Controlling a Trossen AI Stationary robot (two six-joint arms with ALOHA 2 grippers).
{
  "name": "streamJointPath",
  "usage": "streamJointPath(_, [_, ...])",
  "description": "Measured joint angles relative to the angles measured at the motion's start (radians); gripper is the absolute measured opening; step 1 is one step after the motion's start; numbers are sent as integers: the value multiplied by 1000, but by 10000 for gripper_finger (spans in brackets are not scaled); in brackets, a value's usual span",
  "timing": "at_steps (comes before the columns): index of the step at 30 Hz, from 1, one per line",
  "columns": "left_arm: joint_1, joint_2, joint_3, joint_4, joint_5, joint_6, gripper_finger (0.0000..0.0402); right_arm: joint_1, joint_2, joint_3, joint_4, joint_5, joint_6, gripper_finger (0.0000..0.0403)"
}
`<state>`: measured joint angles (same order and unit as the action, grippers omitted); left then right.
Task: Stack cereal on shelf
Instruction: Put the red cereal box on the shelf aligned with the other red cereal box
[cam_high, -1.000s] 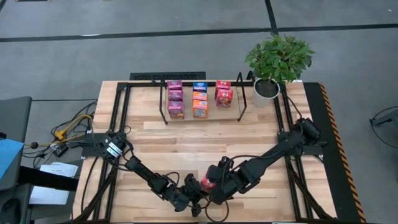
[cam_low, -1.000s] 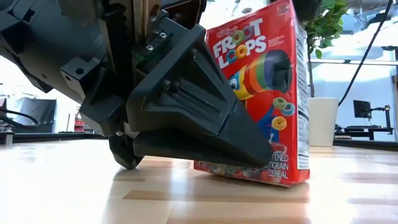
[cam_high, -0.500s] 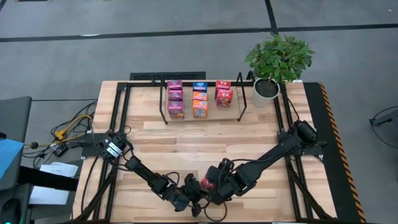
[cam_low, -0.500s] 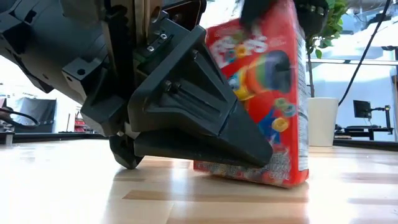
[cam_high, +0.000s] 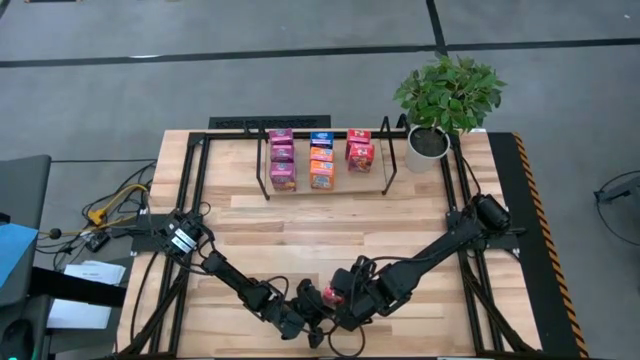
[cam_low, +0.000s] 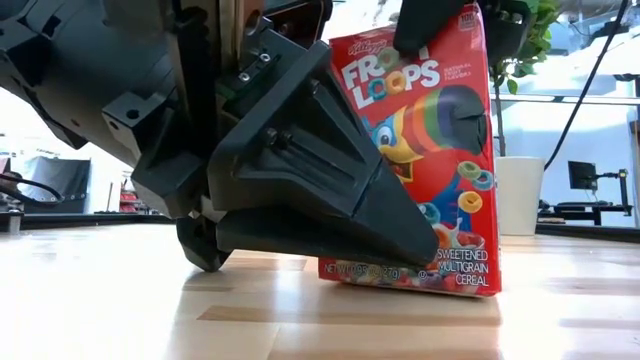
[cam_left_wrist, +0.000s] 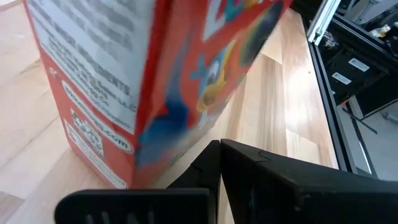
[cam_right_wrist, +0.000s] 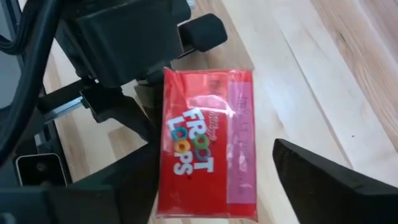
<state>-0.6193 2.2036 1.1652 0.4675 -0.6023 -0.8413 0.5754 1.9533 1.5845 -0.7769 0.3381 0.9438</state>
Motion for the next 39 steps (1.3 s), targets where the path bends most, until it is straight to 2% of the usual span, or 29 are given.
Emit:
streamJointPath(6, [1,-2,0,-12,80,23,0,0,0,0,-3,-1,-11,278])
streamJointPath(11, [-2,-23,0,-35,180,22,0,0,0,0,-6,-15,-29,259])
streamJointPath(16, [-13,-122,-4,-225,240,-6,0,-1,-4,0,-15,-24,-61,244])
streamJointPath(23, [-23,-296,-3,-520,184,17,0,-15,-10,1,-39,-39,-87,212])
streamJointPath(31, [-40,-502,-2,-702,110,25,0,-57,-18,99,-187,-42,-240,207])
streamJointPath(36, [-47,-615,-2,-773,31,26,0,-96,-35,201,-412,45,-416,211])
streamJointPath(39, [-48,-673,-1,-789,0,34,0,-126,-97,209,-478,115,-525,208])
